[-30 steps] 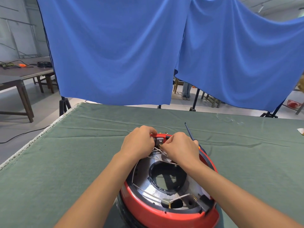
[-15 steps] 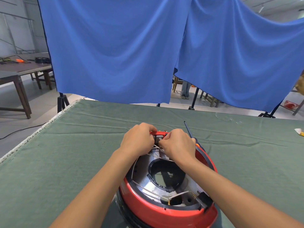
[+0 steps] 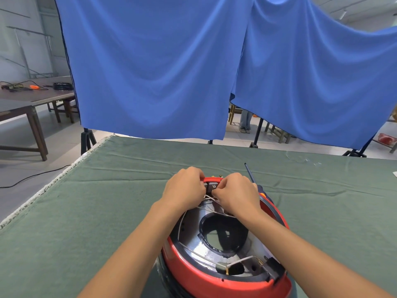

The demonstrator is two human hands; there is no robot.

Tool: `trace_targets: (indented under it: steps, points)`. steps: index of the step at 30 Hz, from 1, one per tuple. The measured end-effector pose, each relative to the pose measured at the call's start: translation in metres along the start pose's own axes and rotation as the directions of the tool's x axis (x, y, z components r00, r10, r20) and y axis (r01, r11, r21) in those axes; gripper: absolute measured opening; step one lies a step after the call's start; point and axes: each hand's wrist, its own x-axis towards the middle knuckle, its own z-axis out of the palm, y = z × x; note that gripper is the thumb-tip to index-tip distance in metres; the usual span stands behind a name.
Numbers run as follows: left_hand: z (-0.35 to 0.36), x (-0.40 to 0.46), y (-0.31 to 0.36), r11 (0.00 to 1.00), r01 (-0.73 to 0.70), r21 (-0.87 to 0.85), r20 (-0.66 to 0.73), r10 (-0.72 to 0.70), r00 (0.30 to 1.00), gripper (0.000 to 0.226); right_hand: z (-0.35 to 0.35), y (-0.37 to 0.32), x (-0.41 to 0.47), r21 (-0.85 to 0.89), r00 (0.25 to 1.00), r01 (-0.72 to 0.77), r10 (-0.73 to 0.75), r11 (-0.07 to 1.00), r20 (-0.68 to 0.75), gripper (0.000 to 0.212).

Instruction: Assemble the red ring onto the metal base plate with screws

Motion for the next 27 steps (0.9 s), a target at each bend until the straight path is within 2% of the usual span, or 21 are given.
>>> trace_targets:
  steps: [3,7,12,14,17,20,22,24,27]
  points:
    - [-0.002,0.0,0.0,1.0,-0.018,-0.014,0.009,0.018,1.0,0.03,-0.002,0.001,-0.002,-0.001,0.999,0.032,-0.032,0.999,0.006,0.02]
    - [-0.006,-0.002,-0.002,0.999,-0.037,-0.034,0.049,0.039,0.998,0.028,-0.011,0.006,-0.009,0.059,0.997,0.08,-0.08,0.995,0.007,0.035]
    - [-0.008,-0.003,-0.01,0.997,-0.081,-0.004,0.068,0.081,0.994,0.025,-0.025,0.022,-0.006,-0.009,0.967,0.171,-0.169,0.985,-0.19,0.021]
    - [-0.007,-0.007,-0.012,0.994,-0.109,0.031,0.046,0.107,0.993,0.024,-0.027,0.031,0.0,-0.049,0.984,0.141,-0.145,0.989,-0.102,0.023]
    - [-0.01,-0.01,-0.015,0.99,-0.139,0.028,0.046,0.138,0.989,0.024,-0.023,0.035,0.0,0.007,0.995,0.039,-0.039,0.999,0.093,0.026]
    - [-0.018,-0.015,-0.023,0.987,-0.161,-0.025,0.097,0.163,0.982,0.021,-0.022,0.03,-0.005,0.011,0.993,0.06,-0.06,0.998,0.099,0.018]
    - [-0.027,-0.019,-0.033,0.984,-0.173,-0.051,0.128,0.178,0.976,0.021,-0.023,0.027,-0.005,0.065,0.984,0.098,-0.107,0.993,0.142,0.02]
    - [-0.037,-0.022,-0.045,0.984,-0.159,-0.074,0.136,0.168,0.976,0.023,-0.023,0.024,-0.002,0.167,0.966,0.114,-0.148,0.979,0.212,0.028]
    - [-0.044,-0.027,-0.055,0.989,-0.123,-0.083,0.104,0.132,0.986,0.027,-0.014,0.019,0.009,0.3,0.961,0.021,-0.102,0.954,0.258,0.051]
